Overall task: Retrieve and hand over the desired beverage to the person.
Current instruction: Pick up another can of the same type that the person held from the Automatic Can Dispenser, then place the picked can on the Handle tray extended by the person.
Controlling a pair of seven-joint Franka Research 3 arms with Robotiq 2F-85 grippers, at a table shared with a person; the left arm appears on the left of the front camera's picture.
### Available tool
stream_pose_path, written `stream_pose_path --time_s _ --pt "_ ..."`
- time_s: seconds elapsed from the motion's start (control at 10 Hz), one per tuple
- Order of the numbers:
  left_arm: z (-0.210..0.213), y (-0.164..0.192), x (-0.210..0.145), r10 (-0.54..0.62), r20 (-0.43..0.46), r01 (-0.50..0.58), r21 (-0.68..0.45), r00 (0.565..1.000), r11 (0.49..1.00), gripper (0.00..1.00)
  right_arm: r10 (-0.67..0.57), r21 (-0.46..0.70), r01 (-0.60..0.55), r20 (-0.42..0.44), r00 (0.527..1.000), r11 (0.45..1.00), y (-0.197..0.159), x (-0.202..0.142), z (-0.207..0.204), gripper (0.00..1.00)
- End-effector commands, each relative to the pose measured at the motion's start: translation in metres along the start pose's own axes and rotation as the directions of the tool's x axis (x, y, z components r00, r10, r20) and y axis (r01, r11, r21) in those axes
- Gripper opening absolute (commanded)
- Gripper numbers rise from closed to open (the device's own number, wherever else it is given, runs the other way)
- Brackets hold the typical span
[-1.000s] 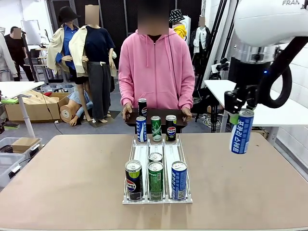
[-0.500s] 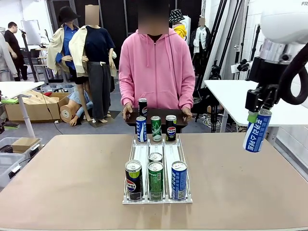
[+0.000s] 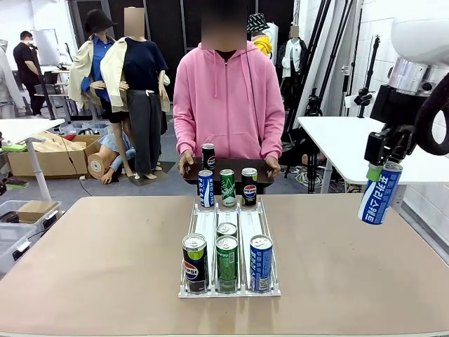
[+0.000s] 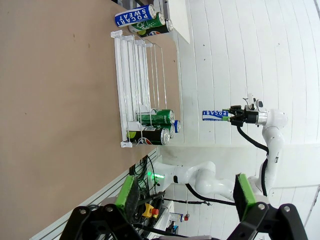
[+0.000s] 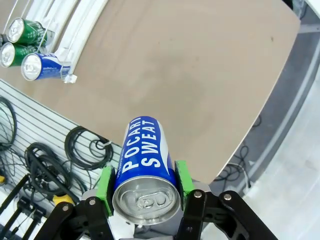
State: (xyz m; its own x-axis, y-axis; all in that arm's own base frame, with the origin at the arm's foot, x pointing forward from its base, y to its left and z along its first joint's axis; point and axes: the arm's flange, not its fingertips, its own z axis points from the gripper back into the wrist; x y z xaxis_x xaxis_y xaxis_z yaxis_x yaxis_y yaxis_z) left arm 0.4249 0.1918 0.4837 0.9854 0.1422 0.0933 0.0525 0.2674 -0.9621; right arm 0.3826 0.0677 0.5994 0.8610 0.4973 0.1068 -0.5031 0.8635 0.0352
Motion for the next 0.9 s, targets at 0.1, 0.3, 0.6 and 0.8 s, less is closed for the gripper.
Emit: stream_pose_path --time_s 0.1,0.3,0.6,0.8 --pt "0.0013 -0.0019 -0.0006 -0.005 0.003 0.005 0.0 1.0 1.0 1.0 -0.002 -0.004 0.002 0.002 1.0 1.0 -0.001 0.0001 0.0009 0.0" --pt "0.0013 -0.0019 -0.0006 -0.005 0.003 0.005 0.0 1.0 1.0 1.0 -0.002 -0.004 0.002 0.002 1.0 1.0 -0.001 0.0001 0.0009 0.0" --pt "0.0013 -0.0019 -0.0006 -0.005 0.003 0.005 0.0 1.0 1.0 1.0 -0.002 -0.004 0.002 0.002 1.0 1.0 -0.001 0.0001 0.0009 0.0" --pt "0.0013 -0.0019 -0.0006 -0.005 0.003 0.005 0.0 1.0 1.0 1.0 -0.002 -0.004 0.002 0.002 1.0 1.0 -0.001 0.0001 0.0009 0.0"
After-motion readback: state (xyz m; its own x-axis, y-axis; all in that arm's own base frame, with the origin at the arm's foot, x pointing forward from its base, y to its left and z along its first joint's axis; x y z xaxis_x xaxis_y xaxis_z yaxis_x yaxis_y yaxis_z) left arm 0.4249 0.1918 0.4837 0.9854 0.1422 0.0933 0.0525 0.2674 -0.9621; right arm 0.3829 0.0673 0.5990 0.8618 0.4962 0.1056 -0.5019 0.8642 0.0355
